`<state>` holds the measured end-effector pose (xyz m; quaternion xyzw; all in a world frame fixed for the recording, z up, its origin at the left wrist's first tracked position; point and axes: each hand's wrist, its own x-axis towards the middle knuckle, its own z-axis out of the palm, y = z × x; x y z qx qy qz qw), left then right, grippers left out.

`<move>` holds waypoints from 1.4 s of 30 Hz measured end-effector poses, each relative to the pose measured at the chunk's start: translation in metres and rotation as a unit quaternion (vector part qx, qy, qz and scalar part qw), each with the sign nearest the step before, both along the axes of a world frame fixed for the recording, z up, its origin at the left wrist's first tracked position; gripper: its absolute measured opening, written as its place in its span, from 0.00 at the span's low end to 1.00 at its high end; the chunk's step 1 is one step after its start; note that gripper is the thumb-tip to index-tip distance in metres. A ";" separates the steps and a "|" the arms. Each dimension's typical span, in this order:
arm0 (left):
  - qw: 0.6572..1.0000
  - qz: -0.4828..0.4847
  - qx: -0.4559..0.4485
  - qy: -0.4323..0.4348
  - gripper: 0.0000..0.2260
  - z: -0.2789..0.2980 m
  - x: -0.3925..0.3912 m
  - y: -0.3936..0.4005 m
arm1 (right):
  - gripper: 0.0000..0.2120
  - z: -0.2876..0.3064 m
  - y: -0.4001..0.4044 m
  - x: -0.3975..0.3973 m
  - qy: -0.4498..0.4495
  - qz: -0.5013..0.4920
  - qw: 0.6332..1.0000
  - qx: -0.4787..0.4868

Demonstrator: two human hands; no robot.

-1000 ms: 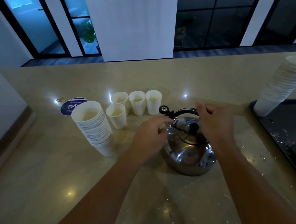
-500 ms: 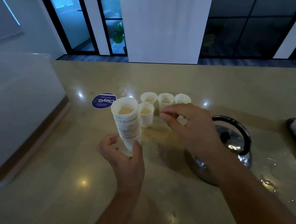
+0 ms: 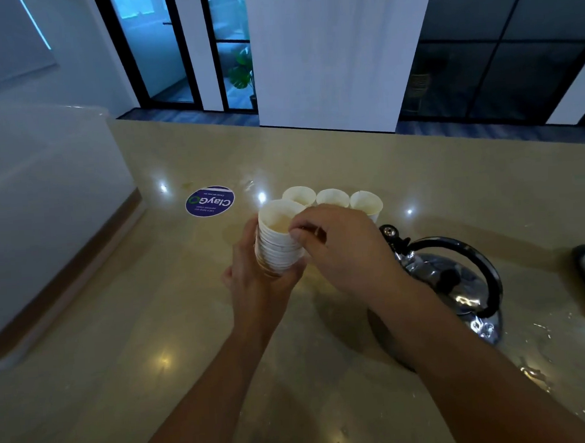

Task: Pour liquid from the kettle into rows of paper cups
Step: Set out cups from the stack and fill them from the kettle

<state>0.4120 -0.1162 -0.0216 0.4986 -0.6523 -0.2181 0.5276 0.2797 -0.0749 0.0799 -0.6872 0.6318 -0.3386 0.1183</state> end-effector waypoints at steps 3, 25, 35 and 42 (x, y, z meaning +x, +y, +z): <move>0.998 0.012 -0.033 -0.060 0.41 -0.006 -0.002 0.003 | 0.07 0.001 0.003 -0.008 0.011 0.006 1.000 0.012; 0.994 0.040 -0.039 -0.093 0.40 -0.009 0.002 0.005 | 0.08 0.022 0.000 -0.035 -0.070 -0.086 0.958 -0.266; 0.997 0.069 0.005 -0.017 0.44 -0.013 0.012 0.005 | 0.13 0.006 -0.017 -0.070 0.021 -0.130 0.989 -0.064; 0.996 0.076 0.013 -0.035 0.46 -0.015 0.014 0.009 | 0.12 -0.027 -0.034 -0.056 0.183 -0.138 0.964 0.138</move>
